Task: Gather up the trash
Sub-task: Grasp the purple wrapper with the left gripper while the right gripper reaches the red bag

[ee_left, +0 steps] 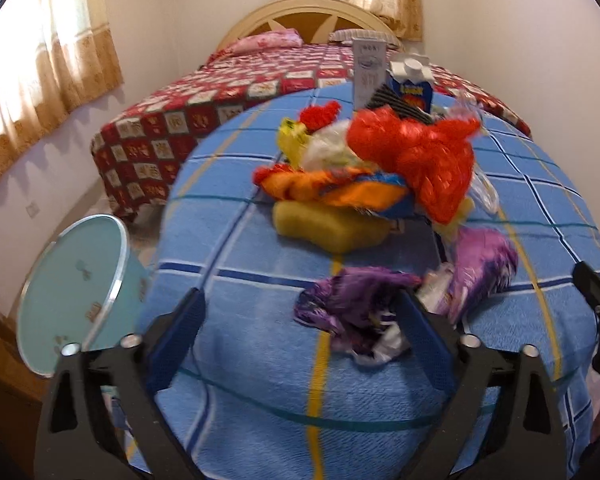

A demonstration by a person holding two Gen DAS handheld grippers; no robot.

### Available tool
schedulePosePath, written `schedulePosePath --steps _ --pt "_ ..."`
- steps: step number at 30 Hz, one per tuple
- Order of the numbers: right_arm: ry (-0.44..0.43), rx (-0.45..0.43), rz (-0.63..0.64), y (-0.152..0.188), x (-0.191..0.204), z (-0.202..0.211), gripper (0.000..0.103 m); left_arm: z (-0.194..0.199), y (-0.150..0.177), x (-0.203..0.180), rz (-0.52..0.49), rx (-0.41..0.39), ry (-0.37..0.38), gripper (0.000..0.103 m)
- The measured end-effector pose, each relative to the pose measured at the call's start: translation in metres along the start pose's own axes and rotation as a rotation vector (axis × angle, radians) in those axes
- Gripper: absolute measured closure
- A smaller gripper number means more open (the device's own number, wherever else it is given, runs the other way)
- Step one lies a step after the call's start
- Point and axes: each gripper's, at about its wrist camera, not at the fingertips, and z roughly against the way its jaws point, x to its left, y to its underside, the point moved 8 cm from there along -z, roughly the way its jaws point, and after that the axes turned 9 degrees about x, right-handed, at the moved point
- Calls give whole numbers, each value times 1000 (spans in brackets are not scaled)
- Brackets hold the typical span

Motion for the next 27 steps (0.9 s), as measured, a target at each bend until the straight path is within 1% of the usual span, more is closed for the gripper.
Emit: schedulePosePath --steps 1,2,3,4,6,9,12,15,17,20,23,24,27 --pt "-3 9 3 2 1 -4 5 -1 1 -6 -14 1 28 32" --pt "-5 15 6 4 2 -6 5 -1 1 -9 -23 0 41 45" --pt "-9 23 10 6 4 -9 5 0 2 -13 -39 -5 55 63" --pt "-11 27 12 7 6 -11 5 1 3 -20 -62 -7 81 74" --pt "-13 34 18 9 8 -14 5 5 4 -28 -94 -21 84 86" --pt "-12 37 22 9 8 -14 5 15 5 -31 -110 -28 106 90" --pt "-12 20 10 5 5 -8 5 33 3 -23 -116 -50 121 92" --pt "-18 -10 -8 -6 1 1 5 58 0 -9 -121 -100 111 93" --pt "-38 -33 -17 -16 2 7 5 74 -5 4 -118 -138 90 93" --pt "-78 -53 -10 -32 14 10 5 86 -10 30 -84 -162 61 93" --pt "-142 -74 13 -51 39 13 5 91 -15 61 -45 -180 -16 93" --pt "-159 -87 27 -59 51 14 5 91 -14 70 -31 -180 -30 93" --pt "-184 -107 67 -73 76 14 5 89 -13 101 24 -171 -94 93"
